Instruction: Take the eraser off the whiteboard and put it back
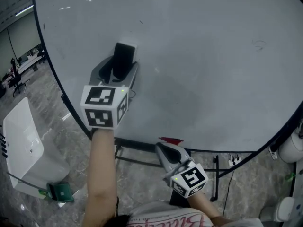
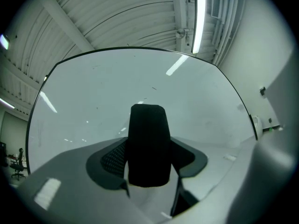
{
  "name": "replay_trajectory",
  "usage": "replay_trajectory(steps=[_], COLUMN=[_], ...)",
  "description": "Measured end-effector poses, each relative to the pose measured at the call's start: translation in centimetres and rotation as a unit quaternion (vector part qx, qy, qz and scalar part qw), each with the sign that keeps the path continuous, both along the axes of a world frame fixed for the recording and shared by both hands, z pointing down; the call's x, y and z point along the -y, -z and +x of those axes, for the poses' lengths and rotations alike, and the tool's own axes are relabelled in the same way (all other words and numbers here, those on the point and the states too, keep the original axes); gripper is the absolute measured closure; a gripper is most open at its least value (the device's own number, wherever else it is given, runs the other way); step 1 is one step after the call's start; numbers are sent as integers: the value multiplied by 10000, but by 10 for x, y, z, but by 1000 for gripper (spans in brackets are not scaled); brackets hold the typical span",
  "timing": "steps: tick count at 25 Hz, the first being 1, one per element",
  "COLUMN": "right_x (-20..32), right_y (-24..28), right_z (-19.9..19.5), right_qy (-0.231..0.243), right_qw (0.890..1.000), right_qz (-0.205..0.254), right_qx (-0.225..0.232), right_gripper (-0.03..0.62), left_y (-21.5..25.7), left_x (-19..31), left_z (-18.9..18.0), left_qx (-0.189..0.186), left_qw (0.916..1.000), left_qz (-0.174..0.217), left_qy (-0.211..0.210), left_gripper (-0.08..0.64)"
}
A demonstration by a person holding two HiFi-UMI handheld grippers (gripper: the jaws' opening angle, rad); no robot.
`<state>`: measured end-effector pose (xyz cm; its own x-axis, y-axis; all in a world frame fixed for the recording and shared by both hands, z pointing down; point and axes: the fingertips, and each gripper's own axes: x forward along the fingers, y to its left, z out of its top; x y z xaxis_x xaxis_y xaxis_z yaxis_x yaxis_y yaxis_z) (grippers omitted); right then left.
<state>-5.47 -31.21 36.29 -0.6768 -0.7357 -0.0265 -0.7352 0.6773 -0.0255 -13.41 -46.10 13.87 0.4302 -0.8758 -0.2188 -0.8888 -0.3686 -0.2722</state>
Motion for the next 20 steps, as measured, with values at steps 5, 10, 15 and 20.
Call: replay_trajectory(steps=[5,10,15,20], right_x=[1,0,-1,-5], right_y=[1,2,4,4], right_z=[1,-2,0,-1], right_qy=[-10,54,70,115], right_qw=[10000,10000,10000,9999], right_qz=[8,26,48,54], right_qx=[6,-17,-41,-64], right_gripper=[591,591,591,591], left_y=[-1,0,1,-5], left_x=[1,0,-3,-14], left_z=[2,3,2,-2], left_qx=[103,179,138,95], left_qw=[9999,9997,9997,9997], left_qz=[51,124,200,218], left_qy=[105,78,50,65], left_gripper=[299,299,296,296])
